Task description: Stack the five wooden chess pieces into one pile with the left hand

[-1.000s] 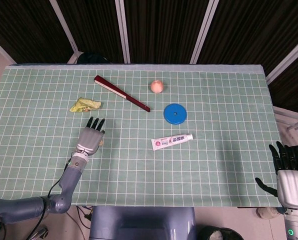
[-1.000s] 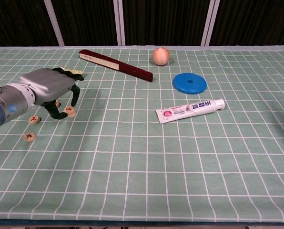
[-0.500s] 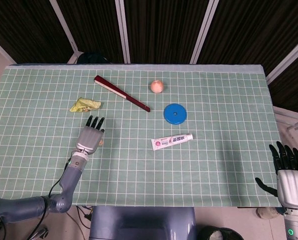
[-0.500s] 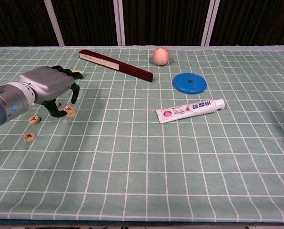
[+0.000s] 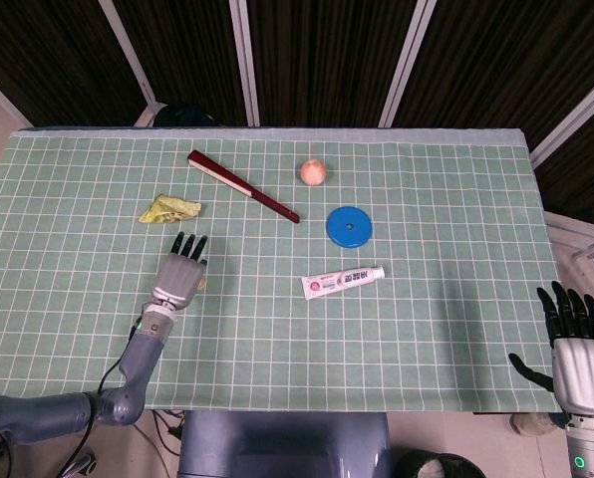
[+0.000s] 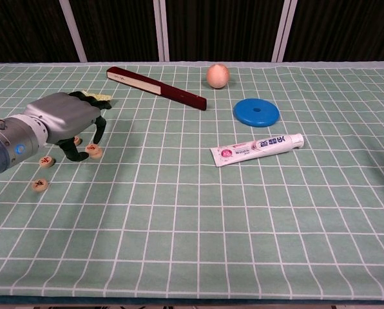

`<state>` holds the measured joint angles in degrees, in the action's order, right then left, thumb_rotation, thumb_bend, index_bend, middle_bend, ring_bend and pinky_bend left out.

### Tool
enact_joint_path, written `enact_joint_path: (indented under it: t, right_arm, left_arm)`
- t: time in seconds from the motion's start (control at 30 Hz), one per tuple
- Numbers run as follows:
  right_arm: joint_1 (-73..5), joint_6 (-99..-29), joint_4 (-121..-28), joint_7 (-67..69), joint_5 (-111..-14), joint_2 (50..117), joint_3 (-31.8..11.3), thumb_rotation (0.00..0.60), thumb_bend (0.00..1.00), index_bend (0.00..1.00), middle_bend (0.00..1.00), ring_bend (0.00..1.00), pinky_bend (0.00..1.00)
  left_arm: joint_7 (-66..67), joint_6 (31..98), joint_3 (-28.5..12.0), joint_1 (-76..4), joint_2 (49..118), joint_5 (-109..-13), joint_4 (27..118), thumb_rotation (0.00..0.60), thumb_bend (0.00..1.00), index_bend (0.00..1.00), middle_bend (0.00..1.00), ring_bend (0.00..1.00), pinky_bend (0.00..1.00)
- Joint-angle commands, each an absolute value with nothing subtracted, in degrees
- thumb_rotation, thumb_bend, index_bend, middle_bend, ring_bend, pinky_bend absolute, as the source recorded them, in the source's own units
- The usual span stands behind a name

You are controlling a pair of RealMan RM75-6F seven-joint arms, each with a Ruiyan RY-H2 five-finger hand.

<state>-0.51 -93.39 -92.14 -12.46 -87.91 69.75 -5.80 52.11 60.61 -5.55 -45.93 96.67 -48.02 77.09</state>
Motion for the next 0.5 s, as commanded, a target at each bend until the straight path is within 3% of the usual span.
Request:
enact_joint_path:
  t: [0.03, 0.5]
  right_arm:
    - [-0.5, -93.4, -92.1, -12.4, -87.9, 69.8, -5.8, 0.6, 0.23, 0.05, 0.01, 0.0, 0.0]
    - [-0.4, -93.5, -92.3, -12.5, -87.6, 69.8, -5.9, 0.6, 0.23, 0.05, 0.01, 0.0, 0.0]
  left_arm:
    - [52.3, 60.7, -5.5, -46.0, 96.8, -48.0, 77.2, 0.6, 0.31, 0.48, 0.0, 0.0, 0.0]
    - [53.4, 61.7, -5.4, -46.2, 96.7, -48.7, 78.6, 0.6, 0.31, 0.47, 0.0, 0.0, 0.0]
